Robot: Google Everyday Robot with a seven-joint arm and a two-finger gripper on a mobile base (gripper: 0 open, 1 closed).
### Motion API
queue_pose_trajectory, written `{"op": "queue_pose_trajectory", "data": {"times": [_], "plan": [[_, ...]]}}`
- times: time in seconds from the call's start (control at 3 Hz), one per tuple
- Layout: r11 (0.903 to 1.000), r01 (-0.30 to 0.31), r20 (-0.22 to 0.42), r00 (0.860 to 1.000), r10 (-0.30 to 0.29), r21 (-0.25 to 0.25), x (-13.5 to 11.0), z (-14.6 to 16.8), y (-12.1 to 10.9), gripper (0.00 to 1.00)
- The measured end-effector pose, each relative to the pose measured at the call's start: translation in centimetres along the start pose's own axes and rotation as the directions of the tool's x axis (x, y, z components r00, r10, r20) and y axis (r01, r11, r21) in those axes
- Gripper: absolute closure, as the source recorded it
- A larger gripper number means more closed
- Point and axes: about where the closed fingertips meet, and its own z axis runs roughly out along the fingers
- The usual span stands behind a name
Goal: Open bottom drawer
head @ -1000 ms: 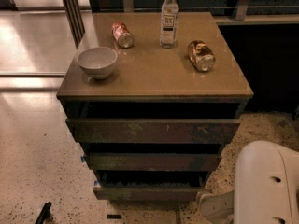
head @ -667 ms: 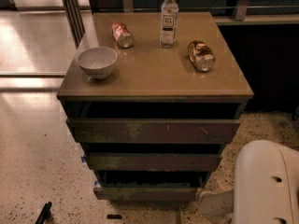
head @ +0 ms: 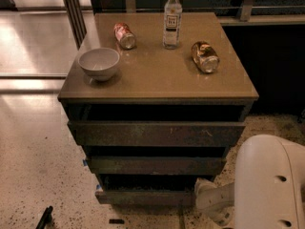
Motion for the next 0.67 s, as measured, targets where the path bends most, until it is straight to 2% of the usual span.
{"op": "queue_pose_trajectory", "data": {"times": [0.33,0.67], "plan": [[1.0,0.0,0.0,1.0,0.0,0.0,0.0,0.0,0.0,1.0],[0.9993,-0.036,-0.009,0.999,0.036,0.012,0.6,1.1,0.1,1.0]]}}
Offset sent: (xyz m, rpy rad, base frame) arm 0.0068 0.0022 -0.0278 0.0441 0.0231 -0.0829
